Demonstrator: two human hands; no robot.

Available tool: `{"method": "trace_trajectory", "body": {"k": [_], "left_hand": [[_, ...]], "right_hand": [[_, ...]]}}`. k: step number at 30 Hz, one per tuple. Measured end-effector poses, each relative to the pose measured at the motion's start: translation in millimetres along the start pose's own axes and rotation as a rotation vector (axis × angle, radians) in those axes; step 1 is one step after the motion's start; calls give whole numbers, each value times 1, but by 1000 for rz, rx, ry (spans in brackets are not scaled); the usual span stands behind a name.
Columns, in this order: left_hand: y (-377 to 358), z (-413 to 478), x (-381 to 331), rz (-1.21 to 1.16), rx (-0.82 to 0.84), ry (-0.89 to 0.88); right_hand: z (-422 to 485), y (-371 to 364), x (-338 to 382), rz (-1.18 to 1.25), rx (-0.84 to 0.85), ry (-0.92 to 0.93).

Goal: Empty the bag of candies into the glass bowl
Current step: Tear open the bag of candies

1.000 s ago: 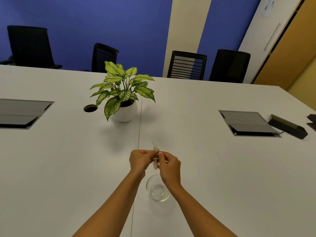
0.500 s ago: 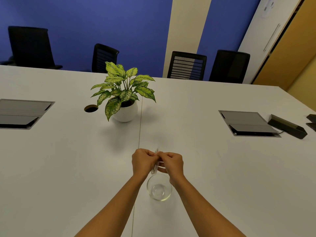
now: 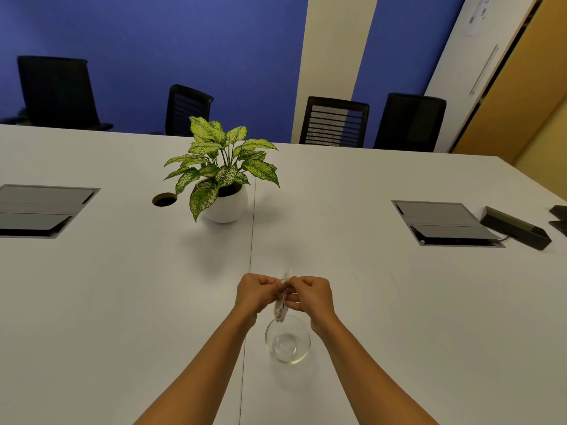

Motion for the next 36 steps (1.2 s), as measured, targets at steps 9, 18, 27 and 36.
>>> {"method": "trace_trajectory", "body": {"k": [9,18,27,36], "left_hand": [[-8,-1,9,-134,-98,-36],[-15,-4,7,-57,-228,-118],[-26,-4,7,0,-335,-167],[-19,0,7,-13,-422,-153]], "right_hand": [[-1,-3,3,-254,-44,202],[0,-1,5,-367,-100,281],[-4,-4,3,-333,-192,335],[-4,12,-3,-356,-270,330]]}}
Point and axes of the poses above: each hand's wrist, its own z-axis towards the middle knuckle, its own y-axis out of the back of the hand, x = y × z, the point moved 5 cm from there along z, towards the middle knuckle, and after that the axes turned 12 degrees about y, right-handed, at the moved point
